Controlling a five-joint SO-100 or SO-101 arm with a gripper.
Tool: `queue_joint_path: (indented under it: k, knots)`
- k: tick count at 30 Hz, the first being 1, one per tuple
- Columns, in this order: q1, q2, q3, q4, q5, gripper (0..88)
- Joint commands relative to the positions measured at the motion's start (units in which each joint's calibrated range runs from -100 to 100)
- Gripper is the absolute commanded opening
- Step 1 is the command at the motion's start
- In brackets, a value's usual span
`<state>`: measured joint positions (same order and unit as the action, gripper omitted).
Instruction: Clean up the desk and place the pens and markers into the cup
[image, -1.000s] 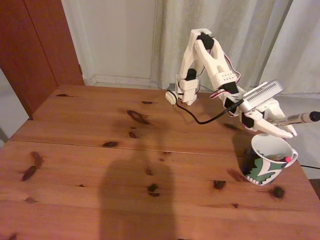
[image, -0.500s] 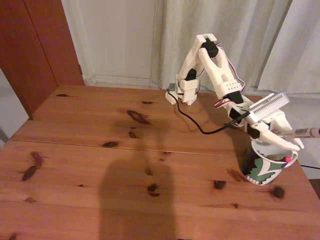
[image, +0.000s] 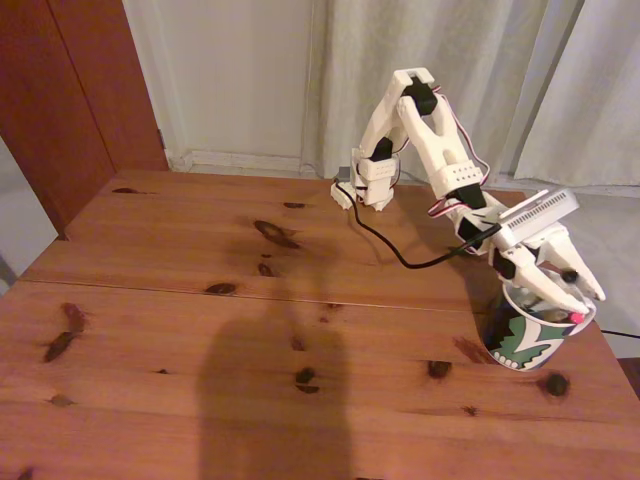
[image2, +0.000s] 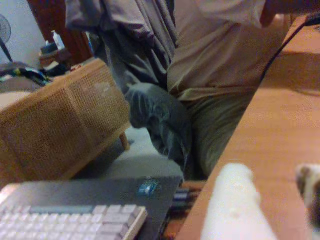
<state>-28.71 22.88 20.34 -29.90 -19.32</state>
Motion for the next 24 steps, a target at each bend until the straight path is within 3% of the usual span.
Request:
queue_joint_path:
  k: [1,11,24]
  knots:
    - [0.53,-1.24,-0.23,-0.93,0.51,10.3]
    - [2.94,-4.30,-2.03,-0.93,0.25,10.1]
    - [9.69,-15.39,8.79,-0.93,2.55,10.2]
